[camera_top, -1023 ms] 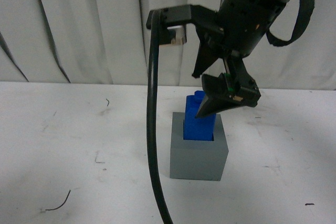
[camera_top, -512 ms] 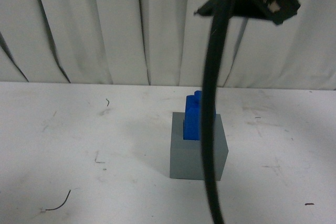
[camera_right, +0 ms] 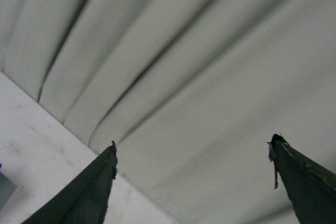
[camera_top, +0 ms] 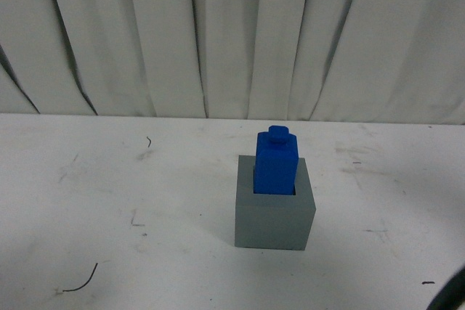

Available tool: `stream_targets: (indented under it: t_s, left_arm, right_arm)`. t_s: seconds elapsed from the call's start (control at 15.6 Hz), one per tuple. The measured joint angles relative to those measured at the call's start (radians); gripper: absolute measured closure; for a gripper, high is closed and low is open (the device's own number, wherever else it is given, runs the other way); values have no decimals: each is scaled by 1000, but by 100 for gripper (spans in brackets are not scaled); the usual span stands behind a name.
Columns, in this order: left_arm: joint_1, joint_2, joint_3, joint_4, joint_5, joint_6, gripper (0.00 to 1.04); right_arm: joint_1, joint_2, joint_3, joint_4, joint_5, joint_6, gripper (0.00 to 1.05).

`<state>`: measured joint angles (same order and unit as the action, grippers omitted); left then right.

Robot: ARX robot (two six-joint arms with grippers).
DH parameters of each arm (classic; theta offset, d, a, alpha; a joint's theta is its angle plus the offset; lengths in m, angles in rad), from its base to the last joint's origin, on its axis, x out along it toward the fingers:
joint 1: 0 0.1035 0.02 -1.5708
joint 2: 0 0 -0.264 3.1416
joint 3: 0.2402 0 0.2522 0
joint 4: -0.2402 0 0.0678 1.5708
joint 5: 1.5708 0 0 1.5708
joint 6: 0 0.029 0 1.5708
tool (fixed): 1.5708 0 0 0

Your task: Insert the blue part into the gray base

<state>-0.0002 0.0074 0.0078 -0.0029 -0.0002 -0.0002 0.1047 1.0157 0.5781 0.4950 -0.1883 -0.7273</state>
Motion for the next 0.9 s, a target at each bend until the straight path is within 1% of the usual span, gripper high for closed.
stream_targets:
  t_s: [0.06,0.13,0.19,0.26,0.32,0.38,0.51,0.9]
  left_arm:
    - [0,0,0,0,0,0,7]
    - [0,0,0,0,-2,0,7]
    - [0,0,0,0,-1,0,7]
    - [0,0,0,1,2,0,7]
    - [0,0,0,0,0,0,7]
    - [0,0,0,0,0,0,7]
    - [0,0,0,0,0,0,7]
    - [0,0,0,0,0,0,7]
  right_arm:
    - [-41,-82,-50,-84,113,167,25]
    - [-106,-180,-128,-121,183,354,38]
    - [-120,-243,-180,-136,205,490,47]
    - [-108,-328,-245,-152,190,599,60]
    - [-105,-398,-306,-151,188,655,72]
    - [-105,-430,-340,-150,188,676,82]
    - [-105,-475,-387,-145,188,701,103]
    - [-105,-606,-483,-179,188,713,103]
